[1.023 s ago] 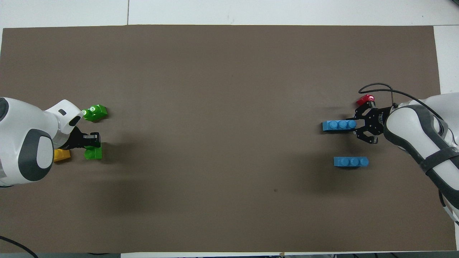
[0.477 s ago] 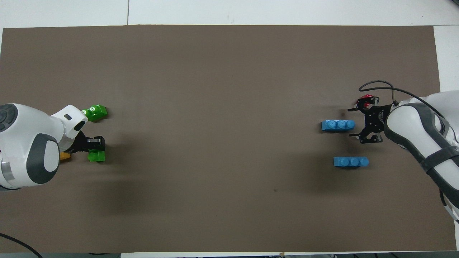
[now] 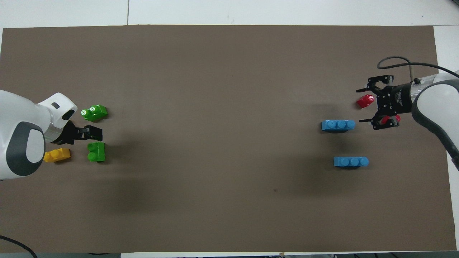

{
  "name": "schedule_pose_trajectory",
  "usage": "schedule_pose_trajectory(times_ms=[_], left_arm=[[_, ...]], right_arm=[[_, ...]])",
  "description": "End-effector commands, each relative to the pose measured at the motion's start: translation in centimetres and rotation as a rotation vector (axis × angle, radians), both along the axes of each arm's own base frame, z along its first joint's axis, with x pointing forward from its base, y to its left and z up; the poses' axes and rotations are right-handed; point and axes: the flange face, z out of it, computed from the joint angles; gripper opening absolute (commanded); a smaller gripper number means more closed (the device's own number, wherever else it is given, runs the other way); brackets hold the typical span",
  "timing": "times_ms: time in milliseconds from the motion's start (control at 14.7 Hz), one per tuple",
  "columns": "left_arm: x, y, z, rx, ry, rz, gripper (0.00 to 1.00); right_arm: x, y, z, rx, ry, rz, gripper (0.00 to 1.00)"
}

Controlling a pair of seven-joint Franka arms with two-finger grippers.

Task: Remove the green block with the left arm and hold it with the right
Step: 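Set down both bricks, open both grippers and lift them away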

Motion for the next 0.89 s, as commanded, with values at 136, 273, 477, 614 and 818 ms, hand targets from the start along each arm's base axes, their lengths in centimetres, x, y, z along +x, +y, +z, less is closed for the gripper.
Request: schedule_pose_trajectory(times_ms=[136, 273, 477, 614, 818], left_arm=[[1.3, -0.2, 7.9, 0.009, 0.008, -0.02, 1.0], [1.5, -0.7, 11.3, 0.009, -0.003, -0.027, 1.0], [0.7, -0.9, 14.9, 0.002, -0.049, -0.026, 1.0], [0.5, -0.7, 16.2, -0.001, -0.036, -0.021, 1.0], [0.4, -1.3, 17.7, -0.001, -0.028, -0.03, 1.0]], right_arm=[[2.3, -0.2, 7.5, -0.158, -0.083, 0.186, 0.98], [2.2, 1.1, 10.3, -0.233, -0.158, 0.371, 0.98], [0.4, 2.4, 14.3, -0.292, -0.253, 0.67, 0.98], [-1.0, 3.5, 16.3, -0.321, -0.285, 0.861, 0.98], [-3.2, 5.0, 17.8, -0.36, -0.263, 1.125, 0.97]])
